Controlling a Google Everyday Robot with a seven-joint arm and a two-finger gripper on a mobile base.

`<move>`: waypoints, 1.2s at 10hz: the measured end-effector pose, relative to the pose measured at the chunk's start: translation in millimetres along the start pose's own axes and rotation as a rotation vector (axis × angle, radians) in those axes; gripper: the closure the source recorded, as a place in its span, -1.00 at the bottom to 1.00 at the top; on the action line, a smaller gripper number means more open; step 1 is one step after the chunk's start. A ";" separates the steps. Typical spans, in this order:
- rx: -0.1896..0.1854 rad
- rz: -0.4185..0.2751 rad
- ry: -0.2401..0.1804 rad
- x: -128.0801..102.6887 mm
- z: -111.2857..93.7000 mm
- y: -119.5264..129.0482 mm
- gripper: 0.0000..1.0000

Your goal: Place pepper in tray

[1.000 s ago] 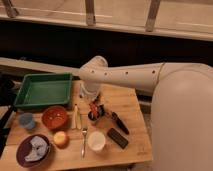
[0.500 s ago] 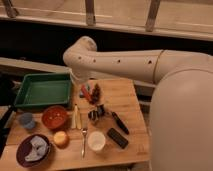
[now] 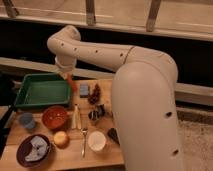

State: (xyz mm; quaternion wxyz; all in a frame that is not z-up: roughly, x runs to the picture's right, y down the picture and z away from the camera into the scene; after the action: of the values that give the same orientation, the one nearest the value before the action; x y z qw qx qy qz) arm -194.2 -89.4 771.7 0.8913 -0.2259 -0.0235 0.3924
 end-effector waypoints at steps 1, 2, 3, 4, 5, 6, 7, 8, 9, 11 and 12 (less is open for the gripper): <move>0.001 -0.001 -0.001 -2.3 1.2 -0.7 1.00; 0.001 -0.001 0.000 -2.2 1.3 -0.9 1.00; 0.002 0.000 0.000 -1.9 1.1 -1.6 1.00; 0.002 -0.001 0.000 -1.8 1.5 -1.4 1.00; 0.003 -0.002 0.001 -1.1 2.1 -1.2 1.00; 0.009 -0.005 -0.005 -0.9 2.7 -1.9 1.00; 0.014 -0.007 -0.019 -3.8 5.2 -2.6 1.00; 0.015 -0.011 -0.028 -9.7 7.6 -1.2 1.00; 0.010 -0.023 -0.041 -21.1 12.0 3.4 1.00; 0.010 -0.046 -0.054 -39.3 19.4 -3.9 1.00; 0.003 -0.050 -0.059 -45.3 22.8 -5.8 1.00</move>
State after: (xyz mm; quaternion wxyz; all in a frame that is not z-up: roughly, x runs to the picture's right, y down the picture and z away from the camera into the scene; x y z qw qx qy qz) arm -226.5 -116.3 800.7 0.9001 -0.2124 -0.0547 0.3765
